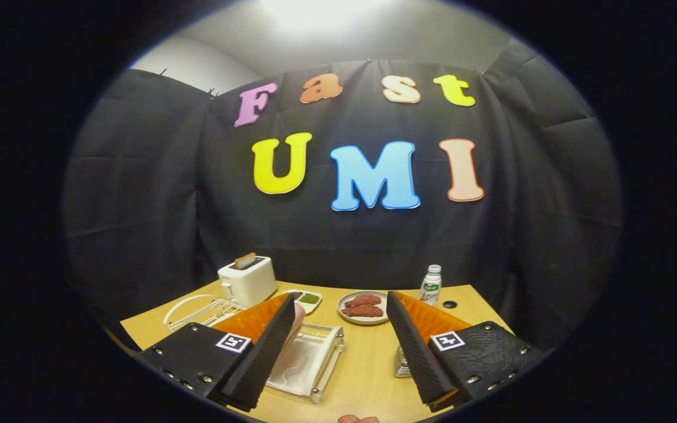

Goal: Take the plate from the dish rack, then take the spoon from the basket and place it into the plate.

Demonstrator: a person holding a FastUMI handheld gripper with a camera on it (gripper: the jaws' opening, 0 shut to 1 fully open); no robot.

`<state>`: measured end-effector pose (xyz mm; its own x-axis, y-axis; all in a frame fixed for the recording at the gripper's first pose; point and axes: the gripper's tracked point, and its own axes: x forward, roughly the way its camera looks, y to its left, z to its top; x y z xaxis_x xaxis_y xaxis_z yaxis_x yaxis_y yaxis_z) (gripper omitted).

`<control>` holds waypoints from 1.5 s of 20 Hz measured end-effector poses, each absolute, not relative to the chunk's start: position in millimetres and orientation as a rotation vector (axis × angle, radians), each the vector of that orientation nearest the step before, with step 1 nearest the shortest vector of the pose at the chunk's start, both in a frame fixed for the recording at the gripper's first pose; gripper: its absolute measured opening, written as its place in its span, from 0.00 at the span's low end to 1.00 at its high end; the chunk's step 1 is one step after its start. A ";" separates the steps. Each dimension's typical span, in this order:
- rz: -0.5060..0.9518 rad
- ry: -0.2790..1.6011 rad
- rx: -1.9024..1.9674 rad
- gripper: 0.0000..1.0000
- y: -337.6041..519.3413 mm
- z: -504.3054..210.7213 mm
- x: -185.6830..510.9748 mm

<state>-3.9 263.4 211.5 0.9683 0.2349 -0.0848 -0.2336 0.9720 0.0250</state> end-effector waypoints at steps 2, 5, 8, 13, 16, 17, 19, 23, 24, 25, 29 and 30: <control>0.269 0.153 0.037 0.96 286.0 207.0 8.8; 0.285 0.301 0.049 0.96 309.8 182.9 28.6; 0.286 0.422 0.051 0.96 322.9 160.1 48.3; 0.284 0.618 0.041 0.96 339.8 115.1 73.2; 0.291 0.744 0.029 0.96 349.5 88.0 79.4; 0.296 0.786 0.015 0.96 353.0 78.9 81.2; 0.297 0.867 -0.007 0.96 356.2 60.8 84.1; 0.284 1.014 -0.008 0.88 357.5 33.4 80.8; 0.281 1.037 -0.010 0.84 358.0 27.3 82.8; 0.280 1.052 -0.004 0.78 361.6 22.3 83.4; 0.263 1.153 -0.024 0.51 366.1 8.7 77.3; 0.214 1.182 -0.045 0.50 359.0 8.3 76.6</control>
